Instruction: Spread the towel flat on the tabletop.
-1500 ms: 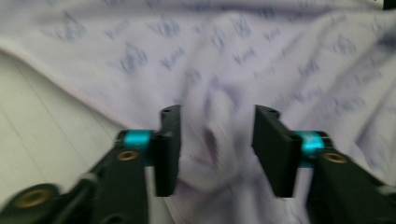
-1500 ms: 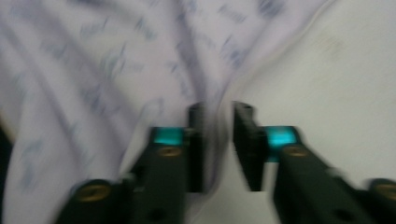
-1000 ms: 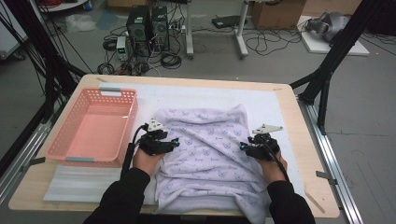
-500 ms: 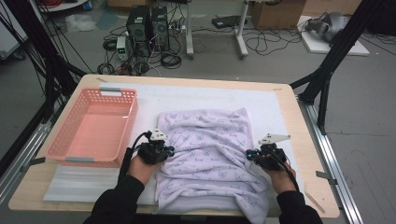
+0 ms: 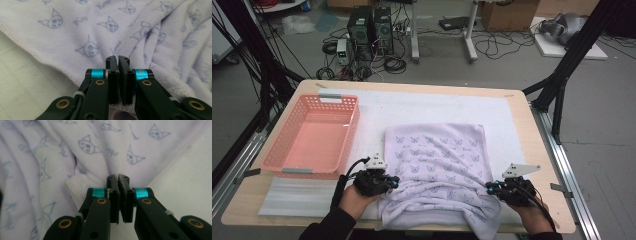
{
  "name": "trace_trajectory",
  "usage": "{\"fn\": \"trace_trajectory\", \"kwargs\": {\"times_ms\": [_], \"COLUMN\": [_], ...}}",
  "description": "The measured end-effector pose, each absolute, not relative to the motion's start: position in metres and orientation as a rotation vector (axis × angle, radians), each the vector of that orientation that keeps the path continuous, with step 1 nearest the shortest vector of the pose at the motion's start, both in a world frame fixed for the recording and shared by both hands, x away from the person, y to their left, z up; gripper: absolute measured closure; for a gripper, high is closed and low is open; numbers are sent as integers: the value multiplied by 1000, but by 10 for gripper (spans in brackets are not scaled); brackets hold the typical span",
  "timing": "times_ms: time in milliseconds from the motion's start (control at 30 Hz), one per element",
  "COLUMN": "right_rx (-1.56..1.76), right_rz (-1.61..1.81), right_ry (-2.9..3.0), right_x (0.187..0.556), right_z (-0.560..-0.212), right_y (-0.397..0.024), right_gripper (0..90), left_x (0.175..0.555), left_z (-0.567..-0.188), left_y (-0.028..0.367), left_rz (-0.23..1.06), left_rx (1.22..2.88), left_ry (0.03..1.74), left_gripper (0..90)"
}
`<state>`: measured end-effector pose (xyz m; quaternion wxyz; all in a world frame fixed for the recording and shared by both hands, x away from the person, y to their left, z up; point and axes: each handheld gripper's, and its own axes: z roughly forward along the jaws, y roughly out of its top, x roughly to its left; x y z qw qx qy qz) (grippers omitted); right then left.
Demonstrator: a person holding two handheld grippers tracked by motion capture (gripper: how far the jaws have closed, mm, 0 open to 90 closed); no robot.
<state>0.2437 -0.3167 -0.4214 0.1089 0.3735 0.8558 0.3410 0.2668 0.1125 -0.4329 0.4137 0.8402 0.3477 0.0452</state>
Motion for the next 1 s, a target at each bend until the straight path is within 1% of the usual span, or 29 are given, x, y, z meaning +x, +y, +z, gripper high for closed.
{"fn": "trace_trajectory", "kwargs": {"times_ms": [67, 133, 167, 200, 233, 267, 300, 333, 400, 433, 467, 567, 700, 767, 833, 867, 900, 933, 967, 1000], "right_rx": [1091, 1105, 1106, 1118, 1135, 1150, 1164, 1161, 1155, 1152, 1151, 1167, 1237, 1282, 1294, 1299, 1309, 1308, 1307, 1303], "right_rz": [995, 993, 1010, 1029, 1051, 1072, 1087, 1105, 1101, 1095, 1082, 1032, 947, 928, 914, 909, 930, 943, 947, 955], "right_ry": [2552, 2552, 2533, 2506, 2478, 2450, 2412, 2389, 2348, 2333, 2314, 2269, 2242, 2232, 2245, 2249, 2249, 2258, 2267, 2277], "right_x": [237, 234, 234, 236, 239, 243, 248, 254, 268, 276, 285, 309, 336, 343, 348, 349, 350, 350, 349, 349], "right_z": [-421, -419, -418, -416, -415, -415, -414, -413, -412, -412, -412, -415, -428, -435, -440, -441, -441, -441, -440, -440], "right_y": [-316, -317, -318, -318, -317, -317, -315, -313, -306, -302, -298, -286, -279, -278, -277, -276, -277, -277, -277, -277], "right_gripper": [878, 877, 866, 840, 765, 681, 649, 636, 569, 556, 528, 484, 484, 507, 553, 576, 648, 750, 827, 868], "left_x": [263, 262, 263, 268, 272, 277, 283, 290, 304, 312, 319, 338, 354, 358, 360, 359, 358, 357, 356, 355], "left_z": [-431, -428, -427, -427, -426, -425, -425, -423, -422, -422, -423, -427, -437, -443, -449, -449, -448, -448, -447, -446], "left_y": [115, 117, 117, 117, 118, 118, 118, 116, 112, 110, 109, 106, 101, 99, 97, 96, 95, 95, 96, 97], "left_rz": [94, 122, 170, 213, 234, 253, 285, 312, 371, 406, 427, 432, 426, 419, 409, 433, 442, 458, 462, 449], "left_rx": [2103, 2084, 2072, 2064, 2039, 2006, 1976, 1962, 1949, 1931, 1920, 1880, 1891, 1922, 1957, 1966, 1976, 1996, 2018, 2039], "left_ry": [863, 854, 865, 885, 909, 927, 942, 954, 957, 965, 982, 1052, 1114, 1137, 1146, 1135, 1126, 1115, 1097, 1073], "left_gripper": [863, 841, 757, 611, 541, 528, 500, 467, 446, 420, 413, 431, 434, 434, 442, 448, 485, 547, 645, 769]}}
